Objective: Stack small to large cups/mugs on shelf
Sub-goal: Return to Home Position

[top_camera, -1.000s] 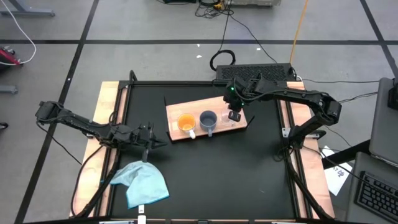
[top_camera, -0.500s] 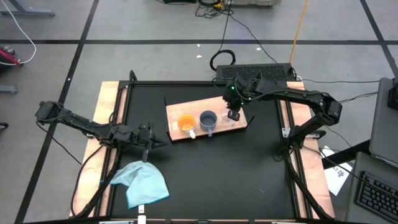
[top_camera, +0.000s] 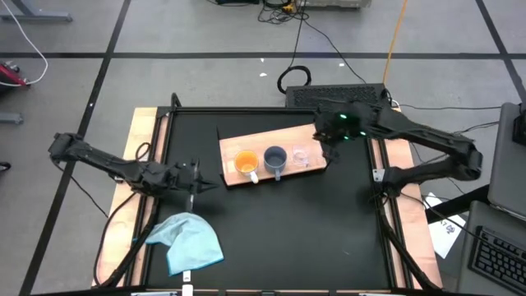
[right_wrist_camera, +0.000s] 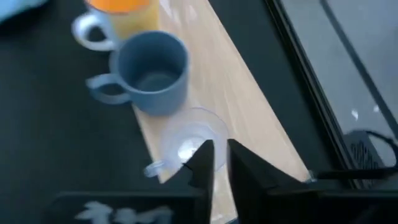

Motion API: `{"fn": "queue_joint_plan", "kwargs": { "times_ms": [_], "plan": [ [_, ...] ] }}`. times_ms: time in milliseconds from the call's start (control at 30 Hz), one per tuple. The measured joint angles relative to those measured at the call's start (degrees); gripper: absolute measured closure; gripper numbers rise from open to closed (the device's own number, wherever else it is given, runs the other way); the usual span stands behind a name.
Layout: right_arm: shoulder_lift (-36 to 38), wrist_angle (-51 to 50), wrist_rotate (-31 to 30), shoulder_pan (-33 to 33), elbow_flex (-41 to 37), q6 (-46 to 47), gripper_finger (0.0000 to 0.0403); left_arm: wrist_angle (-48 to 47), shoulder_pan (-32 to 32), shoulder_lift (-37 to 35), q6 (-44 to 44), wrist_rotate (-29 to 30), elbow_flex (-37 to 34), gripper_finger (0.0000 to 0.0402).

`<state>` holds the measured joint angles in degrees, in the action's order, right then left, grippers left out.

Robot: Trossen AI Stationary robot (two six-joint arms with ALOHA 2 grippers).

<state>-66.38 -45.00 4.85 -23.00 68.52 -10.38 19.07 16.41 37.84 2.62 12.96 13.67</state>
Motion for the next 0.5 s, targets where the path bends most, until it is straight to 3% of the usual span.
{"fn": "queue_joint_plan", "kwargs": {
  "times_ms": [67, 233, 367, 500],
  "plan": [
    [4.54, -0.11, 0.05, 1.29, -1.84, 0.50, 0.0394, -6.58, 2.35, -2.35, 1.92, 5.53, 2.76, 0.0400],
    [15.65, 0.30, -0.19, 3.72, -7.99, 2.72, 0.0401, -14.94, 9.42, -8.53, 4.88, 18.13, 7.07, 0.0400],
    [25.02, 3.83, -0.12, 4.46, -14.90, 3.63, 0.0402, -16.33, 12.83, -15.04, 6.73, 21.51, 6.46, 0.0401],
    [34.04, 8.73, 4.57, 4.73, -22.44, 3.54, 0.0402, -17.36, 13.39, -20.55, 5.77, 21.65, 4.15, 0.0401]
  ]
}}
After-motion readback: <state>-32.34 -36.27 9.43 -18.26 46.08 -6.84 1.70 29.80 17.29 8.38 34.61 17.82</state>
